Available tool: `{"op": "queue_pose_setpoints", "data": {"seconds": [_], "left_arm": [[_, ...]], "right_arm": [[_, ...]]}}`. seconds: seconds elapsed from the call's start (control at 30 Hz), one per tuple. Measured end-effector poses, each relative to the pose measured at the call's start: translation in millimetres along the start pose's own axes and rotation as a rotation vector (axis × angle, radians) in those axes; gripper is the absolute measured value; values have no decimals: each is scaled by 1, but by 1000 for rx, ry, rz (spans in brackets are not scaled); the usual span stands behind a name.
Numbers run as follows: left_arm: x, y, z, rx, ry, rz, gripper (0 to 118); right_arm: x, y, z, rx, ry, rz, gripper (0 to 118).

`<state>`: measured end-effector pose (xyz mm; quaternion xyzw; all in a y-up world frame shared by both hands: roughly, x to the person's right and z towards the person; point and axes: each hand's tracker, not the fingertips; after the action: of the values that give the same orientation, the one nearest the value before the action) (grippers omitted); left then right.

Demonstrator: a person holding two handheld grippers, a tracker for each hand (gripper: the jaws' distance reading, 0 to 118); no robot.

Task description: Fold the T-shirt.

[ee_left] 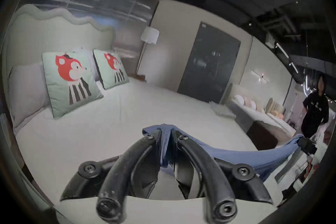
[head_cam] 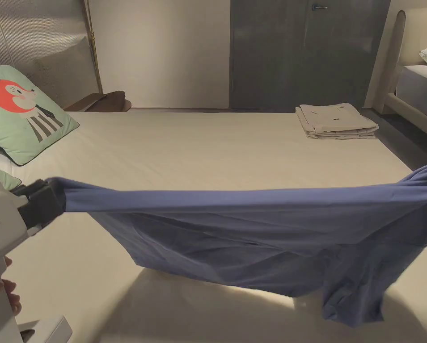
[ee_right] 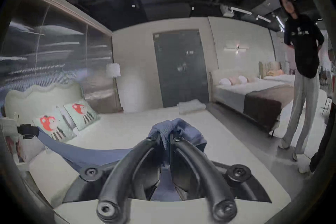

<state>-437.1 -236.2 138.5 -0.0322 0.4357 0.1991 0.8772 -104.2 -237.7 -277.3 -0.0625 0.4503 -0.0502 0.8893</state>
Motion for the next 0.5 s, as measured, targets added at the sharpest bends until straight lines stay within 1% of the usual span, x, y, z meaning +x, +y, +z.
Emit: {"op": "queue_pose_setpoints", "data": {"seconds": [0.23,0.33,0.43,0.5], "left_arm": [[14,55,-12,85,-41,29,6],[27,78,-22,121,-51,6,6],[32,101,-40,145,-61,-6,6],[37,114,-53,158,-61,-17,6]], "right_arm": [[-19,47,-7,73,14,26,7],[-20,64,-24,92,16,12,7],[-24,77,-47,104,7,21,7],[-18,82,-70,106,7,24,7]]}}
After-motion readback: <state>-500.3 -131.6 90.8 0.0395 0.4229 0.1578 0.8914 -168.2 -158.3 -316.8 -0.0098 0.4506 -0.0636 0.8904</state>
